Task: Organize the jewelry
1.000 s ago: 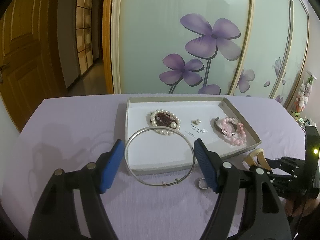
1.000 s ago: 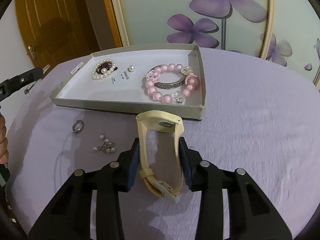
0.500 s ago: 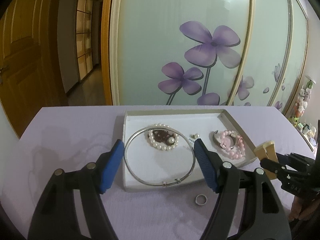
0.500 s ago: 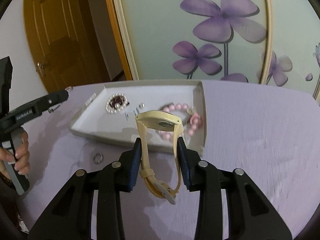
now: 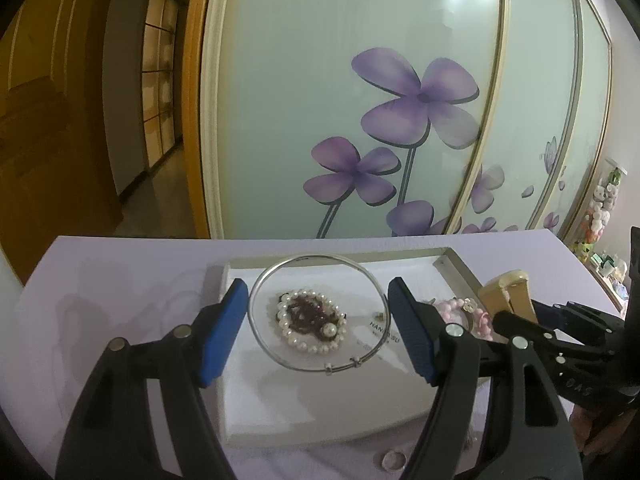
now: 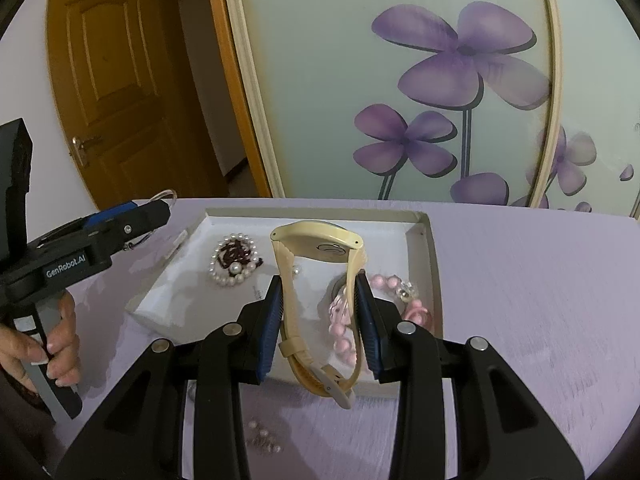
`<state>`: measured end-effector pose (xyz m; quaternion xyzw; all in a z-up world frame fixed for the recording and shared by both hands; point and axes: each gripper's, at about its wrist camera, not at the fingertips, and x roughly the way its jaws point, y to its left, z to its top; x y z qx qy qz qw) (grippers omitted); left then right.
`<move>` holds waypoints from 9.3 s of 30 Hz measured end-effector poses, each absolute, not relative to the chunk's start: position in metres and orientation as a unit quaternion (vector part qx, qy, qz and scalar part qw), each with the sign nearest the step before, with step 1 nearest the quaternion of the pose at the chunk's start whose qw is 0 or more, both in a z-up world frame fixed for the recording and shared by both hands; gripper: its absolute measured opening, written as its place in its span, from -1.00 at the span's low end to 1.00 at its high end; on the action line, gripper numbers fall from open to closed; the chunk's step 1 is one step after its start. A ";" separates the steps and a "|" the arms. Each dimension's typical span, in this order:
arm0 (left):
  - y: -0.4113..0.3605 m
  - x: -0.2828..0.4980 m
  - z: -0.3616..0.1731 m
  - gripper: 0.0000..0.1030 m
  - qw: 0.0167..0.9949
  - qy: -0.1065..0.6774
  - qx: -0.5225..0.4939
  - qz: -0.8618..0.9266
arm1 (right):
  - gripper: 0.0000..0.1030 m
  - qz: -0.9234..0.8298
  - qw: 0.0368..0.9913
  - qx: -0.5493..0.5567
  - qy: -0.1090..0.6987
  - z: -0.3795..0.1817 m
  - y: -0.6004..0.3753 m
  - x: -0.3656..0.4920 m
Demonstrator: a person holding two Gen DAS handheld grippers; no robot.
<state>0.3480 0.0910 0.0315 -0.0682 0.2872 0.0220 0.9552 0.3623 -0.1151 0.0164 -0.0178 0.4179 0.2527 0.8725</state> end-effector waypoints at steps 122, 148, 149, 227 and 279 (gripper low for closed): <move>0.102 0.274 -0.012 -0.59 0.928 0.368 -0.051 0.028 | -0.39 0.294 0.807 -0.110 0.500 -0.033 -0.090 0.282; 0.097 0.276 0.015 -0.59 0.942 0.333 -0.046 0.020 | -0.82 0.287 0.857 -0.071 0.423 0.031 -0.122 0.294; 0.096 0.276 0.017 -0.59 0.942 0.332 -0.045 0.021 | -0.82 0.285 0.859 -0.071 0.419 0.034 -0.123 0.296; 0.062 0.393 0.000 -0.51 0.944 0.326 -0.043 -0.032 | -0.08 0.269 0.872 -0.052 0.406 0.014 -0.126 0.367; 0.080 0.191 0.026 0.96 0.970 0.230 -0.064 0.051 | 0.97 0.221 0.901 -0.010 0.374 0.033 -0.127 0.249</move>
